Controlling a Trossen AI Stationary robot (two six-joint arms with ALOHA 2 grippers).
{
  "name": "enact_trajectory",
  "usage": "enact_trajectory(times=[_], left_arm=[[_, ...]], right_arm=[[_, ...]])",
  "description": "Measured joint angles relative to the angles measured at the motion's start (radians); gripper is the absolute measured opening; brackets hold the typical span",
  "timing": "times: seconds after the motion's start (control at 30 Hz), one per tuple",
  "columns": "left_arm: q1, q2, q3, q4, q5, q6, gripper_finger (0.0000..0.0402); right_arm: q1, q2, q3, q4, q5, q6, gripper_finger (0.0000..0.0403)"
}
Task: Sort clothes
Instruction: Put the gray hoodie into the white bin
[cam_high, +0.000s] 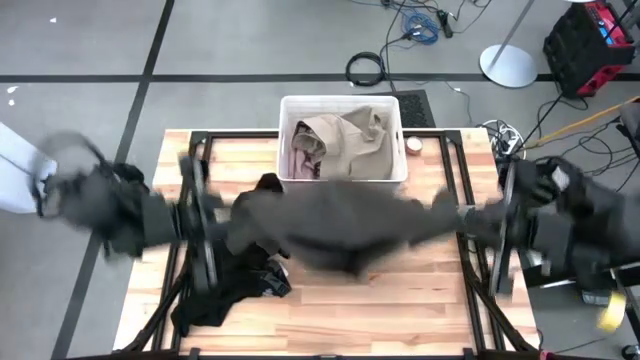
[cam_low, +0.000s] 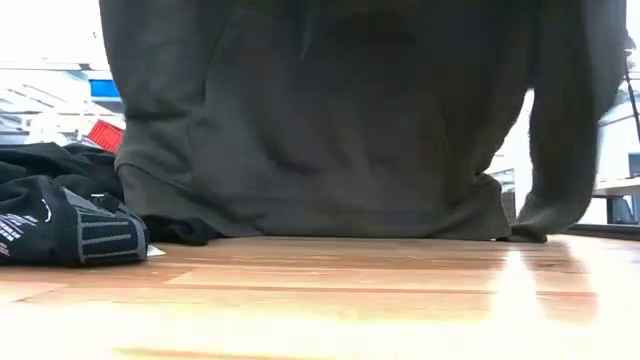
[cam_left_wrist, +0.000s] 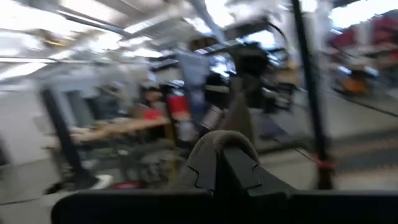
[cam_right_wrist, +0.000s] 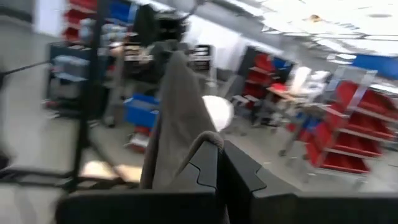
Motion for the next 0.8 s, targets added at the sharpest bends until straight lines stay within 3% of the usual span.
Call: enact_trajectory(times=[0.13, 0.33, 0.4, 0.5, 0.6, 0.73, 0.8], left_arm=[[-0.095, 0.084, 0.0, -0.089, 0.006, -0.089, 0.0006], [-0.209, 0.241, -0.001, -0.111, -0.011, -0.152, 0.0006], [-0.228, 0.287, -0.002, -0.111, -0.063, -0.155, 0.0006], [-0.227, 0.326, -0.002, -0.155, -0.23, -0.146, 0.0006], [-0.172, 0.316, -0.002, -0.358, -0.267, -0.294, 0.0006], [-0.051, 0.286, -0.002, -0.728, -0.169, -0.639, 0.0006], [0.002, 0.284, -0.002, -0.889, -0.158, -0.763, 0.0006]], right_arm=[[0.09, 0.098, -0.001, -0.126, 0.002, 0.203, 0.0], [0.205, 0.283, -0.001, -0.196, 0.098, 0.479, 0.0], [0.221, 0.341, -0.002, -0.193, 0.162, 0.497, 0.0], [0.225, 0.382, -0.002, -0.239, 0.281, 0.512, 0.0], [0.19, 0.364, -0.001, -0.462, 0.246, 0.701, 0.0], [0.116, 0.318, -0.005, -0.924, 0.106, 1.237, 0.0], [0.079, 0.258, -0.107, -0.839, 0.073, 1.148, 0.0]])
